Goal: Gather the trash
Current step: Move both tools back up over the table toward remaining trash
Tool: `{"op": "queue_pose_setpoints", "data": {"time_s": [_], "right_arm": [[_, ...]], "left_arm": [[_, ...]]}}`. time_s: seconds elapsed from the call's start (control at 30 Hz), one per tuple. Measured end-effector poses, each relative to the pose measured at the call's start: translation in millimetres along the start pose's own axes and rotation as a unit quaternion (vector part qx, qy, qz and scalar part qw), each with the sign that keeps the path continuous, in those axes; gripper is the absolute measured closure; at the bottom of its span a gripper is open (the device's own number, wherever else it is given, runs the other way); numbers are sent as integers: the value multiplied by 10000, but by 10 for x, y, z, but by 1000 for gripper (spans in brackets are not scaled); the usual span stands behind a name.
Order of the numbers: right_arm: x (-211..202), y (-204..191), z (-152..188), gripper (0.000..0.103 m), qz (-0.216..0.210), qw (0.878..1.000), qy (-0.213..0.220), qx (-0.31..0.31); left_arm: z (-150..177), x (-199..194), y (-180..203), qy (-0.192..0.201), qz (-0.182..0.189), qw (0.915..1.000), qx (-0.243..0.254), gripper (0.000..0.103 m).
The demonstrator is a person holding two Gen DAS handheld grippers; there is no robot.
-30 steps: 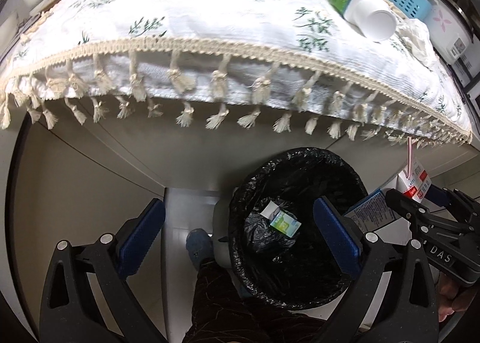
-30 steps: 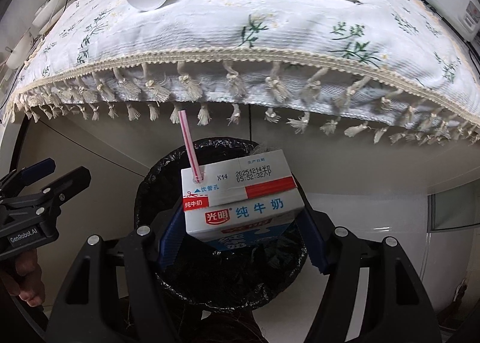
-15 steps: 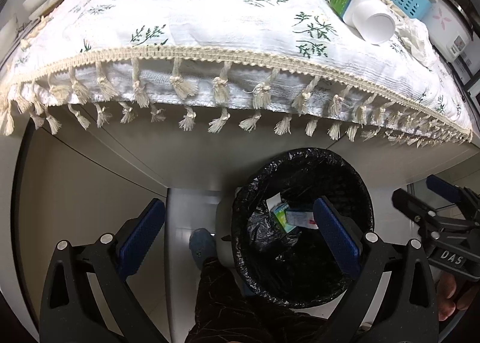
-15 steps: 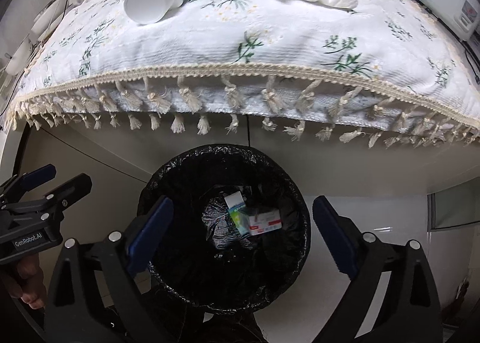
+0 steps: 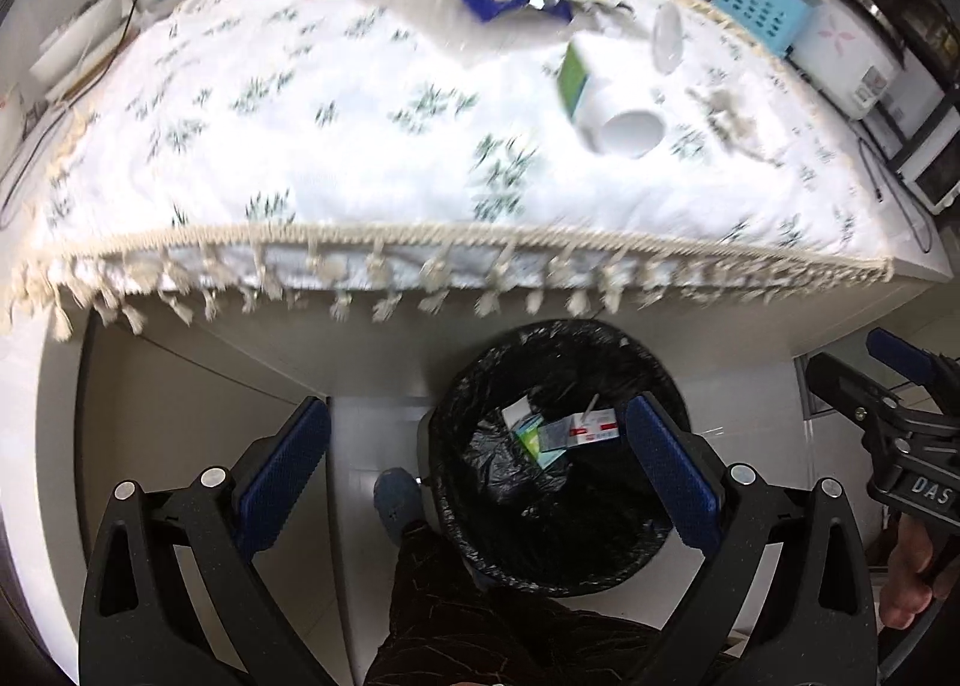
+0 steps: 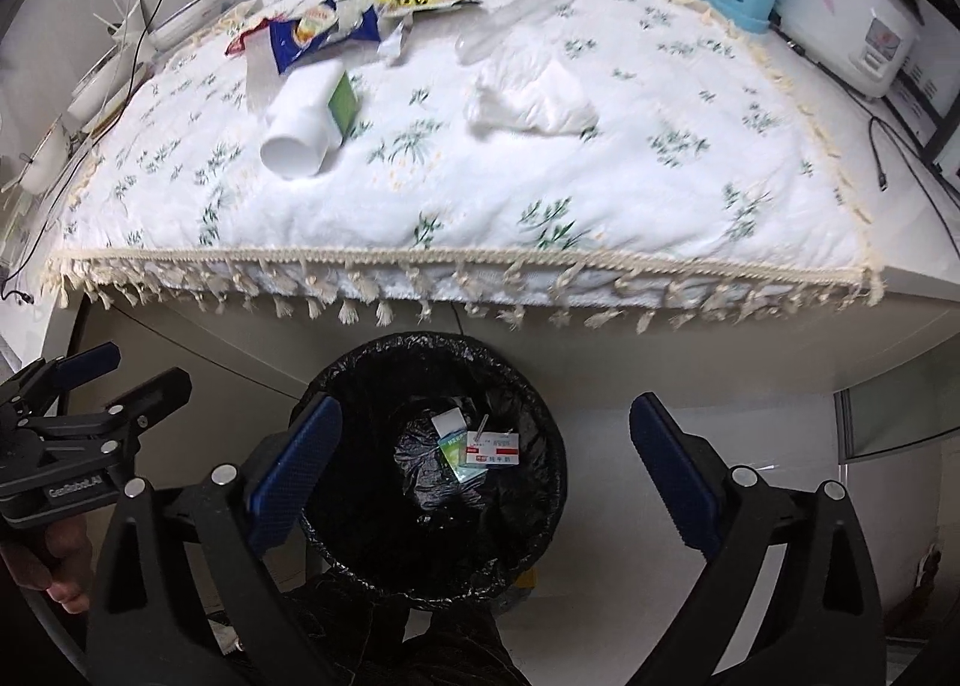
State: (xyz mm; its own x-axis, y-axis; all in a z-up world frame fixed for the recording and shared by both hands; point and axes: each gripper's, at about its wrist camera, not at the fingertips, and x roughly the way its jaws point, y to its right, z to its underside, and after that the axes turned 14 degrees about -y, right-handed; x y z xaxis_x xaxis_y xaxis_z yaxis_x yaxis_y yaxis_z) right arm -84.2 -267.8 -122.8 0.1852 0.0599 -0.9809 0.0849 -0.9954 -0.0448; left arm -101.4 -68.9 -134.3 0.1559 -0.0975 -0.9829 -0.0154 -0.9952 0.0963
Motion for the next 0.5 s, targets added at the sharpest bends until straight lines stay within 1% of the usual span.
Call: {"op": "queue_pose_setpoints", "data": {"time_s": [0.3,0.5], "right_arm": [[-456,111,-151,10,35,9992,394,73],[-616,159,-283,10,79,9984,548,119]], "left_arm": [[-179,-429,60,213,91,9997,53,6],[-306,-591,69,310,81,9995,52,7]]}}
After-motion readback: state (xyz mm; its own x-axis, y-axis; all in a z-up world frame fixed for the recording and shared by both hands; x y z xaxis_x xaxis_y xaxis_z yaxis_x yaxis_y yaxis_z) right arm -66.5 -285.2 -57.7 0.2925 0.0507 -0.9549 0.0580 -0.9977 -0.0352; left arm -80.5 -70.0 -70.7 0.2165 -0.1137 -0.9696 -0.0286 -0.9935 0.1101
